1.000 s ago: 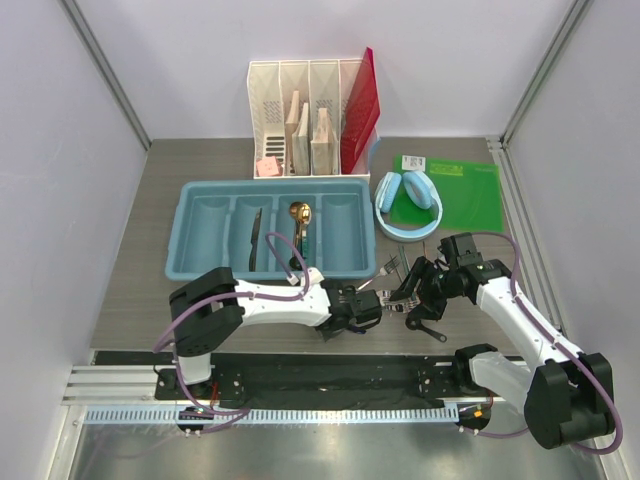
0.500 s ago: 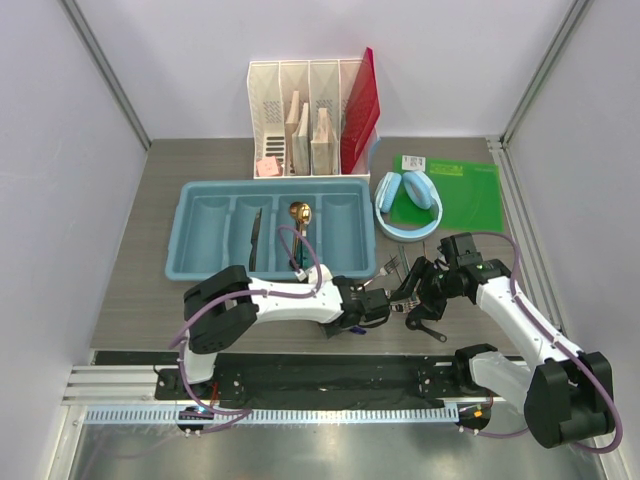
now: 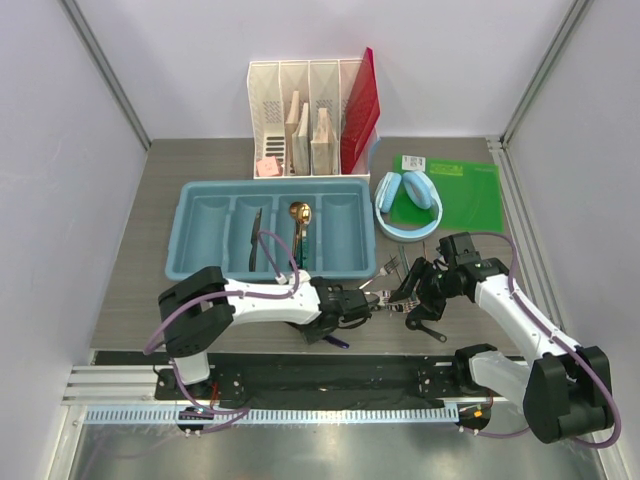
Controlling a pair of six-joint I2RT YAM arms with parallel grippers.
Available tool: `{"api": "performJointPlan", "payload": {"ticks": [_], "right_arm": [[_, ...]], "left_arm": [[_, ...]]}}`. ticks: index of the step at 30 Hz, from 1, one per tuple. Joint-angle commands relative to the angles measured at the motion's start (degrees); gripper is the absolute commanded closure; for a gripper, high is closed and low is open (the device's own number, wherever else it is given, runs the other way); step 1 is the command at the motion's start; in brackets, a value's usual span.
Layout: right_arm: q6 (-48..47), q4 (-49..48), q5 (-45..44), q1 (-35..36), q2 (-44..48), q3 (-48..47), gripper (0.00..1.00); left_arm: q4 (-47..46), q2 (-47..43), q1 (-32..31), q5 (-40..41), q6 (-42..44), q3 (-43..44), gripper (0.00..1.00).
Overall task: Sort the eating utensils into containers
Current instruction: Pick up the knife at the center of the board.
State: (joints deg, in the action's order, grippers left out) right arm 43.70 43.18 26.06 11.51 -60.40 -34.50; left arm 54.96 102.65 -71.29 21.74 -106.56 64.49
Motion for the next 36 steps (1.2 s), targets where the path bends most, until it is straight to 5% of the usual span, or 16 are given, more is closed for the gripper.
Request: {"api": "performJointPlan", "payload": {"ticks": [1,15,22,29,32,36], "right_arm": [[0.24,-1.34,0.92,-0.17,-0.50,-1.62,0.34],[0.24,-2.57,1.44,-1.58,-2.88,-1.53,0.34],[-0.11,-2.75,1.71,-1.66,-3.93,-2.24,0.34],[-0.11,-2.75,1.88,-1.66,-4.46,-2.41,0.34],[-0.28,-2.84,1.71,-1.75,-4.72,-2.59,0.34],[-0.28,-2.84,1.88,-1.75,-5.08,-2.59,0.34]], "left_arm": [[1.02,1.59,0.01,-4.24,-0.66,-3.23,0.60],[2.27,-2.02,0.27,-3.45,-2.07,-8.67,0.57],[-4.24,-3.59,2.03,-5.92,-2.25,-14.74,0.83],[-2.05,-3.25,2.38,-4.07,-1.02,-13.08,0.86],[-2.31,-3.51,2.38,-4.42,-1.01,-13.42,0.99],[-2.84,-5.87,2.82,-4.69,-1.72,-15.18,1.00]]}}
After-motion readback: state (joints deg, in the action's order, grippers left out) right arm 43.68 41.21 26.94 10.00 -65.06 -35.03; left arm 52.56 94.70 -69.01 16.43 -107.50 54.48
